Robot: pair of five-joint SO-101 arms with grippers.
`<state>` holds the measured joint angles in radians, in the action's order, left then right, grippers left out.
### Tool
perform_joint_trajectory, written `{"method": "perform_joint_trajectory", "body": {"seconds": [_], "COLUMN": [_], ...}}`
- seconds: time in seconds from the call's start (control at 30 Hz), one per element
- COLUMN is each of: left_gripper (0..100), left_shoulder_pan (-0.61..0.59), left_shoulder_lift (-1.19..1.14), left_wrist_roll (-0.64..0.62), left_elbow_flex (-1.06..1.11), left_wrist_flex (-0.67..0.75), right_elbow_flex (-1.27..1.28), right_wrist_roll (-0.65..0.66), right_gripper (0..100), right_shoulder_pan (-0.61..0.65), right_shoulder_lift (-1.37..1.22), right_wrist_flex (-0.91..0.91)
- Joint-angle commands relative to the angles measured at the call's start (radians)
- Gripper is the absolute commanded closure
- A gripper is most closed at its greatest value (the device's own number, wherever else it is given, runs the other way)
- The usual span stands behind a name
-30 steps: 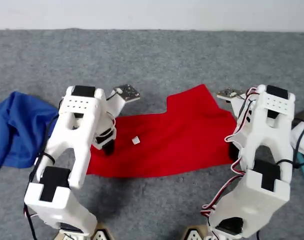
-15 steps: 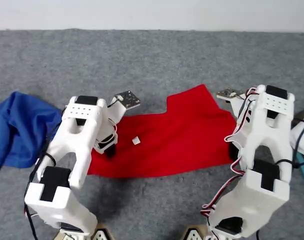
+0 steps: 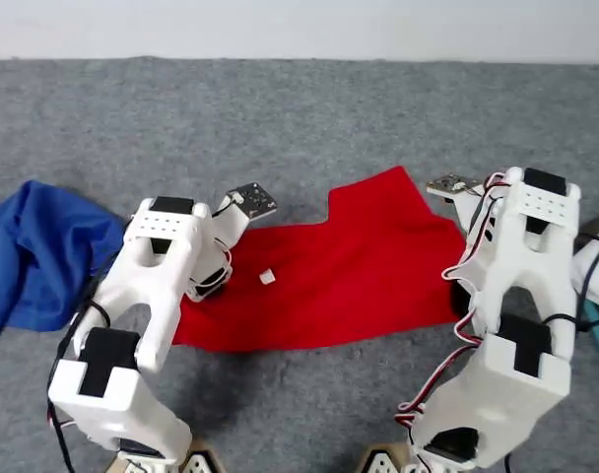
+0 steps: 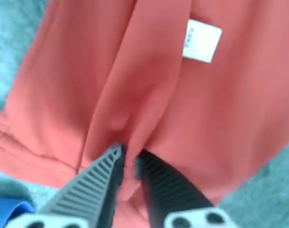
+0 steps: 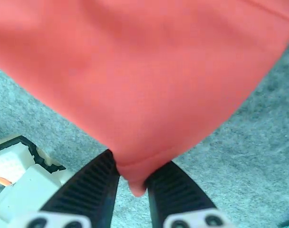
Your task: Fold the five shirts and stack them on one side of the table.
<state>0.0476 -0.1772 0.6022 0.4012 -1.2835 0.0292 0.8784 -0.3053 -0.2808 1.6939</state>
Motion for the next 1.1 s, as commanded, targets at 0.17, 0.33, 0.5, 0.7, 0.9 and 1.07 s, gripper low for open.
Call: {"method": "perform_joint_trajectory", "body": {"seconds": [0.17,0.33,0.5,0.7,0.9,1.07], "left_gripper": [99,99,99,98,98,90], "left_shoulder_pan": [-0.002,-0.061,-0.141,-0.241,-0.227,-0.213], "left_shoulder_lift": [0.015,0.003,-0.100,-0.313,-0.434,-0.459], "left_wrist_roll": [0.002,-0.025,-0.014,-0.020,-0.017,-0.044], "left_elbow_flex": [-0.099,-0.278,-0.397,-0.561,-0.788,-1.000], "left_wrist_flex": [-0.061,-0.098,-0.084,-0.121,-0.344,-0.434], "right_elbow_flex": [-0.041,-0.041,-0.041,-0.041,-0.041,-0.040], "right_wrist_roll": [-0.005,-0.005,-0.005,-0.005,-0.005,-0.005], "right_gripper": [98.7,98.7,98.7,98.7,98.7,98.7], "right_shoulder_pan": [0.002,0.004,0.004,0.001,0.008,0.008], "right_shoulder_lift": [0.062,0.059,0.059,0.062,0.056,0.054], "right_wrist_flex": [0.004,0.004,0.004,0.019,0.015,0.007]}}
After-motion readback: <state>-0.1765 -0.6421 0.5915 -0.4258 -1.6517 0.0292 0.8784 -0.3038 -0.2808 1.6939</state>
